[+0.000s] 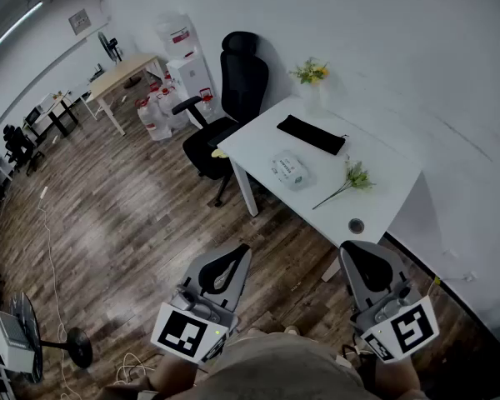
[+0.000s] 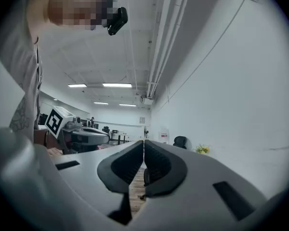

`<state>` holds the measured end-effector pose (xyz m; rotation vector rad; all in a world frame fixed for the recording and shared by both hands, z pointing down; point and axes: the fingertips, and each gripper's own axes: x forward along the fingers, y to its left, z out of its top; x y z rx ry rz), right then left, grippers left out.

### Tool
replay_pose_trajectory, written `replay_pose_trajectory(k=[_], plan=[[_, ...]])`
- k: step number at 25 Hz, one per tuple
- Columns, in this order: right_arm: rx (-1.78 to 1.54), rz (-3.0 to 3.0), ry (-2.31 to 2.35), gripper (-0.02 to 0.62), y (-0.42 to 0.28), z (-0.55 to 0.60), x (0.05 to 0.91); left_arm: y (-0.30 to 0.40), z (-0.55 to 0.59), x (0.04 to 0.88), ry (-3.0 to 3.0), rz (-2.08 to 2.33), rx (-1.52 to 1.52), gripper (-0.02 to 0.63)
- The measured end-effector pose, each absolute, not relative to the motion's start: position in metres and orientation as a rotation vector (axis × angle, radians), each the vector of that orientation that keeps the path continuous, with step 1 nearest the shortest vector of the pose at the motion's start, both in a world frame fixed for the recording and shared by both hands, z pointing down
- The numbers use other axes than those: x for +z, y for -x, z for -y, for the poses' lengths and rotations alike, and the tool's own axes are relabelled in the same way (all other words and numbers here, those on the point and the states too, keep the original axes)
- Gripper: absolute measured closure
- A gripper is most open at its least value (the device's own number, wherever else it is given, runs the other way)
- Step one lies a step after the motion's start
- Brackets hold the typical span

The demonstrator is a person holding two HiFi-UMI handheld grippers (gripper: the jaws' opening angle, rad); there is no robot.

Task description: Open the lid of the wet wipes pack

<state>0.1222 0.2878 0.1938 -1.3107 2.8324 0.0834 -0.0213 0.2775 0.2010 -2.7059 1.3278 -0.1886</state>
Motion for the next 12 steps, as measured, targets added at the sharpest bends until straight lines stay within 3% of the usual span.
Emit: replay_pose_trajectory(k=[12], plan=[[0.015,-2.822,1.264,0.561,-0.128,-0.276,0.201,0.022,-0.275,0.203,2.681,-1.393,-0.192,0.589]])
